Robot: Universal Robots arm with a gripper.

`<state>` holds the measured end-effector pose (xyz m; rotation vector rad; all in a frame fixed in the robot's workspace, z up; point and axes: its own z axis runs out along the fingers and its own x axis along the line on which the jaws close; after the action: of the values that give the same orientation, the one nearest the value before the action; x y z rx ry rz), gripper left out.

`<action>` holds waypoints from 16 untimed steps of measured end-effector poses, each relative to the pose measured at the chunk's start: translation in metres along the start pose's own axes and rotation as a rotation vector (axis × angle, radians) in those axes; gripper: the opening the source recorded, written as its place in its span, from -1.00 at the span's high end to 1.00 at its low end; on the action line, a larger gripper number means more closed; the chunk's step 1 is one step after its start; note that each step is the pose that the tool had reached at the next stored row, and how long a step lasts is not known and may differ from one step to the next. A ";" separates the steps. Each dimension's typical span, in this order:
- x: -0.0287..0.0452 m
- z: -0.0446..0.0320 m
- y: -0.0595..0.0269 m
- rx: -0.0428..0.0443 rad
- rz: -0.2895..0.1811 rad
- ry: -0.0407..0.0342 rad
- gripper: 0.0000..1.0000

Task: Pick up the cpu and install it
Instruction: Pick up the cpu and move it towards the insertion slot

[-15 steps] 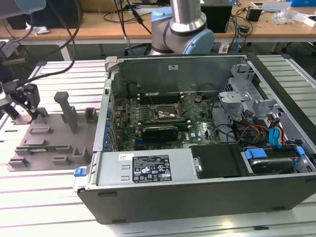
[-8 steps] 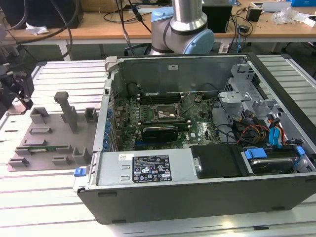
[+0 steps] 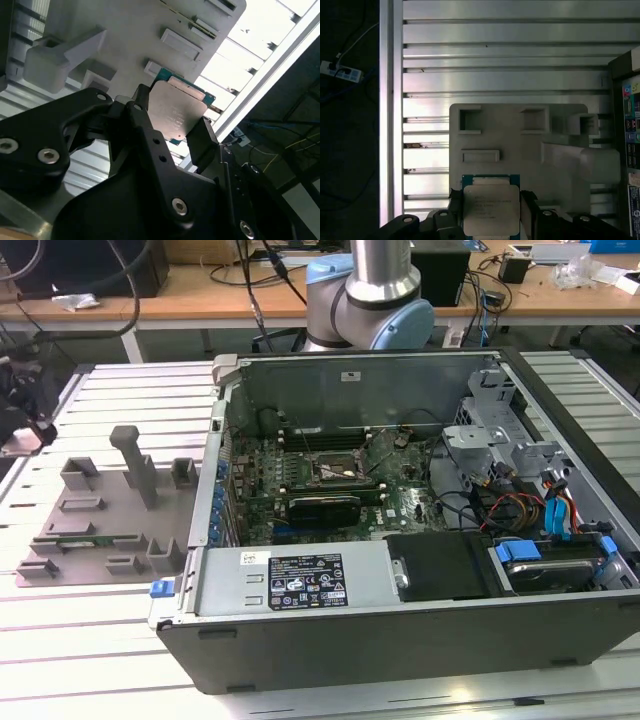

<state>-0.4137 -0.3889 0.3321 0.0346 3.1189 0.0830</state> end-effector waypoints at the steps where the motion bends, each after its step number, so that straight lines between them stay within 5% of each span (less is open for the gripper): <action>1: -0.0001 -0.0024 0.0001 -0.0001 0.000 -0.0001 -0.09; 7: -0.0009 -0.0269 0.0015 0.0000 0.000 -0.0001 -0.09; 16: -0.0016 -0.0535 0.0029 0.0000 0.000 0.0000 -0.09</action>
<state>-0.4132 -0.3888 0.3857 0.0346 3.1188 0.0831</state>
